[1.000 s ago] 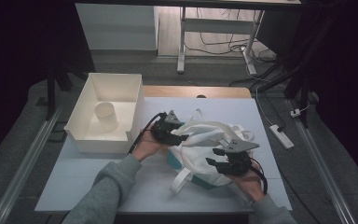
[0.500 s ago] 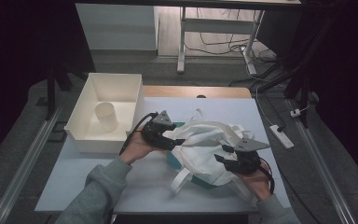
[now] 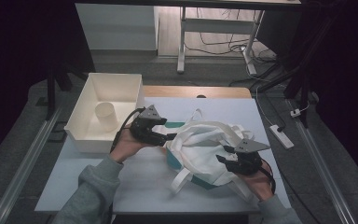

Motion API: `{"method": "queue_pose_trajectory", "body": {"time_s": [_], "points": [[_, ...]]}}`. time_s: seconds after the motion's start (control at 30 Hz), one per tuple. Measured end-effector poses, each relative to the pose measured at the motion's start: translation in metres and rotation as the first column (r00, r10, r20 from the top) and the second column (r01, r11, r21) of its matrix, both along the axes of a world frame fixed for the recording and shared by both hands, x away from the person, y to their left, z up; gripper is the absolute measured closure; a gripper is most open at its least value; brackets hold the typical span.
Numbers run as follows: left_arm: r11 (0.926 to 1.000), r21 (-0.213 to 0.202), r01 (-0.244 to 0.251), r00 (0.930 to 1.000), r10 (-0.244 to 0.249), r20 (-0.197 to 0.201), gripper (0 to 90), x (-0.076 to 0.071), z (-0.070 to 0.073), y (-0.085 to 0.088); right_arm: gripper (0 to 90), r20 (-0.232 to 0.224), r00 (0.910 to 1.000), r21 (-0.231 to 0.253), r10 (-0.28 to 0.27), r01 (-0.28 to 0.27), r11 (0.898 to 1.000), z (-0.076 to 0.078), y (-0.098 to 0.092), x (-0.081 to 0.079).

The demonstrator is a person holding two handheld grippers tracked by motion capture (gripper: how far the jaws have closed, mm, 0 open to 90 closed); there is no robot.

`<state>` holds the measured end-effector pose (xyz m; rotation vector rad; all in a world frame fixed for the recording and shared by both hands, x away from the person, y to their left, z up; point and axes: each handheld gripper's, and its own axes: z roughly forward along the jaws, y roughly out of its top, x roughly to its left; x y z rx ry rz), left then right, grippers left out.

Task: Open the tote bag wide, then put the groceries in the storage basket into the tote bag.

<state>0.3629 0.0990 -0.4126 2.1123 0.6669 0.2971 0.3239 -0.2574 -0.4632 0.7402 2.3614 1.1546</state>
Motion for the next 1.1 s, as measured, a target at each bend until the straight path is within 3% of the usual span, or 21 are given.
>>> {"method": "queue_pose_trajectory", "body": {"time_s": [0.27,0.6,1.1], "points": [[1.0,-0.003,-0.005,0.9999,0.005,0.011,28.7,0.0,0.008,0.008,51.2,-0.009,0.9999,-0.008,0.013,-0.013,1.0,-0.001,0.001,-0.001],[0.9959,-0.046,-0.078,0.9964,0.079,0.031,28.7,0.002,0.021,0.039,50.8,-0.014,0.9999,-0.025,0.004,-0.005,1.0,-0.003,0.002,0.0],[0.9882,-0.045,-0.147,0.9879,0.149,0.045,28.6,0.005,0.026,0.062,50.2,-0.018,0.9998,-0.04,-0.005,0.004,0.999,-0.006,0.002,0.001]]}}
